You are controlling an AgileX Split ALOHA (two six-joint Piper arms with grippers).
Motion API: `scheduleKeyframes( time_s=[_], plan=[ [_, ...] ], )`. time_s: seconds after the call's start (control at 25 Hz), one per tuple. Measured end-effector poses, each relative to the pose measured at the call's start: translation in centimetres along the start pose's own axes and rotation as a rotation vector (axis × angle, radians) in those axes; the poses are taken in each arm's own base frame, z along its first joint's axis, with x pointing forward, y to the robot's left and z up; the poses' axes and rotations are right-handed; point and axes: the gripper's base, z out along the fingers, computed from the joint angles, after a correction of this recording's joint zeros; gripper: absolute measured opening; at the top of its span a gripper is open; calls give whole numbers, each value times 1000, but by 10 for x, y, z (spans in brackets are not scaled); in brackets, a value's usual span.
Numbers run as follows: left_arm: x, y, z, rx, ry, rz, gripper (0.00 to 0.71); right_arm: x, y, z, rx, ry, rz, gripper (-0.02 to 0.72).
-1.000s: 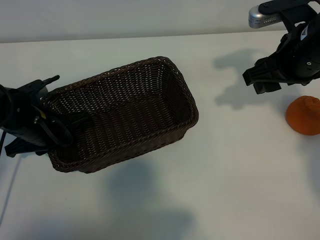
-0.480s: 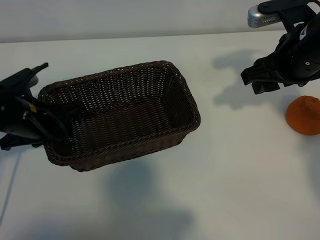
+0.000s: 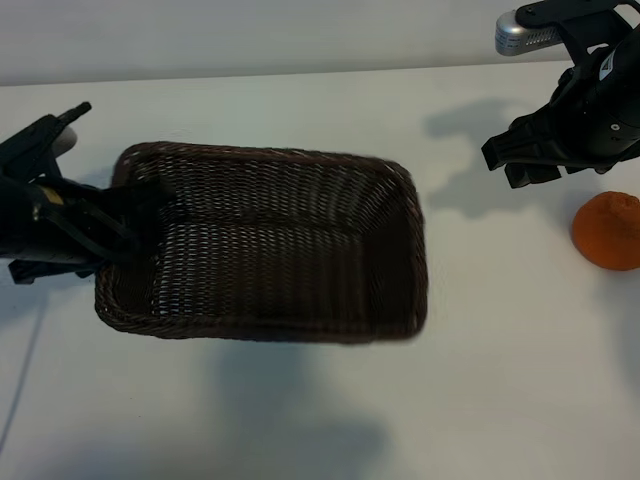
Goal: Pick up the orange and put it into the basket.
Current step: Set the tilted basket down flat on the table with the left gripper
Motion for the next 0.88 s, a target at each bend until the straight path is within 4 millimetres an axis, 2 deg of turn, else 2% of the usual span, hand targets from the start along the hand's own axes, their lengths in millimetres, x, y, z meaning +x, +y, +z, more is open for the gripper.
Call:
scheduleKeyframes(
  time_s=[0.4, 0.88],
  plan=[
    [-16, -23, -12, 171, -12, 43, 340, 0, 0, 0, 0, 0, -2, 526],
    [-22, -26, -10, 205, -71, 20, 340, 0, 0, 0, 0, 2, -5, 526]
  ],
)
